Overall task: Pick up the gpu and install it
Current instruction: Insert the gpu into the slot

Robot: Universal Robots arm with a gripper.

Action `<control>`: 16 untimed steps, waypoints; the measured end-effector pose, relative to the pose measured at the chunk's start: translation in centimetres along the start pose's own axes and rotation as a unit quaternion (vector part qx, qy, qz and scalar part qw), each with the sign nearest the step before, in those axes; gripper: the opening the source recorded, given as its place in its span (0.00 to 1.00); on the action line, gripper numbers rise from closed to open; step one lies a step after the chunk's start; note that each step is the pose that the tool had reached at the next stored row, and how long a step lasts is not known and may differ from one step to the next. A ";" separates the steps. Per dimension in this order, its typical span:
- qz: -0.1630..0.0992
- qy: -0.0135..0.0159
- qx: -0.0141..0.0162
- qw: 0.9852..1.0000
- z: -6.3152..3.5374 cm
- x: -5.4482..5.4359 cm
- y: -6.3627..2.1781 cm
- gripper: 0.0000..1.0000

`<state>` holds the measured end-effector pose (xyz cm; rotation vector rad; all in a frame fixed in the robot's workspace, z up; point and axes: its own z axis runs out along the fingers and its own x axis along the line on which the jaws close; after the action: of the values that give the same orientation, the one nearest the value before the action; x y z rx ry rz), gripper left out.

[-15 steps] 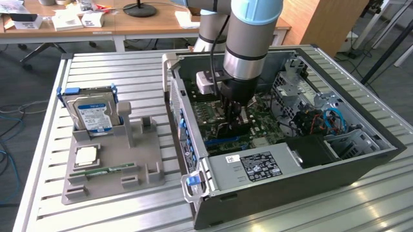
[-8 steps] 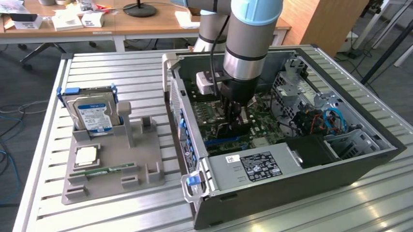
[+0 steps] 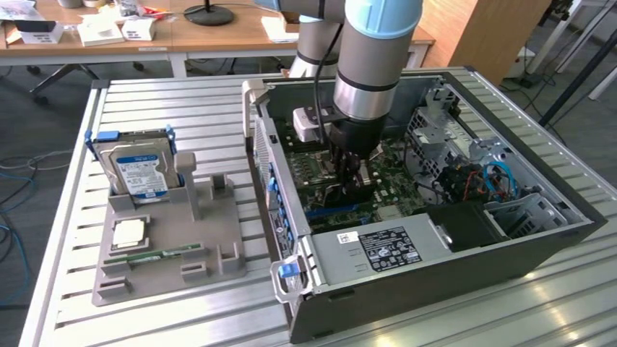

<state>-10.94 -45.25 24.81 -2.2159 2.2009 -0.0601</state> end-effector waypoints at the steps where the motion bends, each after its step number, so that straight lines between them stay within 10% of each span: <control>1: 0.000 0.000 0.000 1.000 0.00 0.0 0.00 0.26; 16: 0.000 0.000 0.000 1.000 0.06 0.0 0.00 0.26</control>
<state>-10.94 -45.25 24.75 -2.2158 2.2008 -0.0601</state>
